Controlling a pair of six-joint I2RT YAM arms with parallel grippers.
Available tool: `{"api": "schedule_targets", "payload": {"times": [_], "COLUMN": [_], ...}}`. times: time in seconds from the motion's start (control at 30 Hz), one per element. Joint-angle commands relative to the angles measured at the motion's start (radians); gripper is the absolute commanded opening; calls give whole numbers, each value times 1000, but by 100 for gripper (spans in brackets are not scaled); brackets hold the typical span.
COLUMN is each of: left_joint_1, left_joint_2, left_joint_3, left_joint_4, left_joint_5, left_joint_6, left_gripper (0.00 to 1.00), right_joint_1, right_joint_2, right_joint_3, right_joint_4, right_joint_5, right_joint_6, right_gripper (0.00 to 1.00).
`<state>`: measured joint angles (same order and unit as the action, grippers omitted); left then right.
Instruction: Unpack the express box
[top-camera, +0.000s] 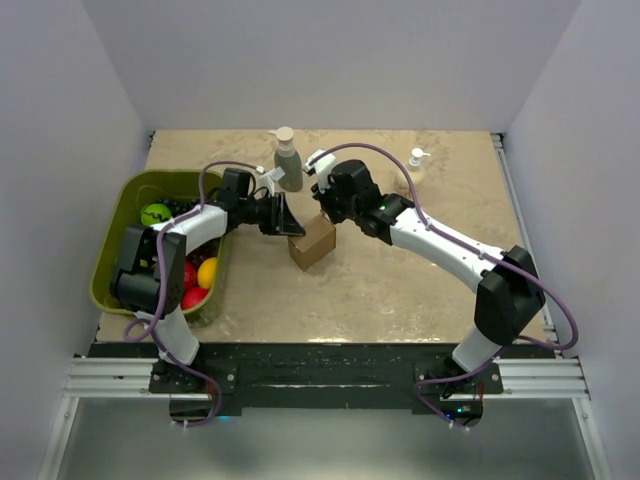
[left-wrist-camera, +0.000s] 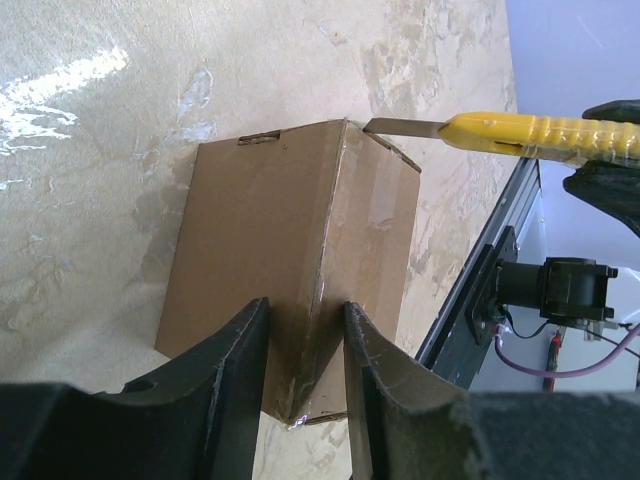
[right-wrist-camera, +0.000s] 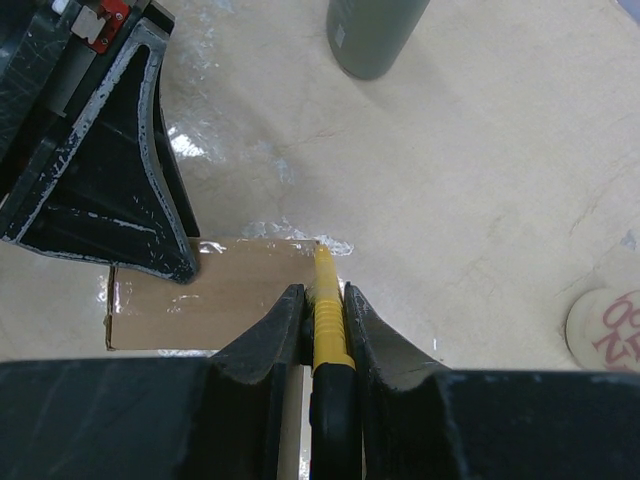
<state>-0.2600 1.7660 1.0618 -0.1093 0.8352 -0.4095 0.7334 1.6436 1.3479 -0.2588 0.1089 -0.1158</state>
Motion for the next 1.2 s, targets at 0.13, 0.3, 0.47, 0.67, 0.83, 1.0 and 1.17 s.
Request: {"api": "schedule_targets", "payload": {"times": [0.13,0.3,0.47,0.67,0.83,1.0,1.17], "left_joint_1": [-4,-2,-4,-4,-4,-7,-24], "left_joint_2": [26,38,55,67,78,73,58], "left_joint_3": [-39,-43,-40,-45,-33,24,119], "left_joint_4": [-75,-69,-70,-64,-56,-69,-98], "left_joint_5": [-44,-38,-36,-50,-59,-53,-62], "left_joint_6": [12,8,8,-2,-6,32,129], "left_gripper": [34,22,9,0,0,0,17], "right_joint_1": [4,8,8,8,6,-47,-205], "right_joint_2": [-22,-62,-100,-172,-223,-235,-191], "right_joint_3": [-7,-52,-82,-114,-167,-83,42], "right_joint_4": [1,-25,-59,-137,-178,-142,-120], "right_joint_5": [-18,-35,-34,-38,-83,-11,4], "right_joint_6": [-21,-10,2,5,10,-5,-31], "right_gripper": [0,0,0,0,0,0,0]}}
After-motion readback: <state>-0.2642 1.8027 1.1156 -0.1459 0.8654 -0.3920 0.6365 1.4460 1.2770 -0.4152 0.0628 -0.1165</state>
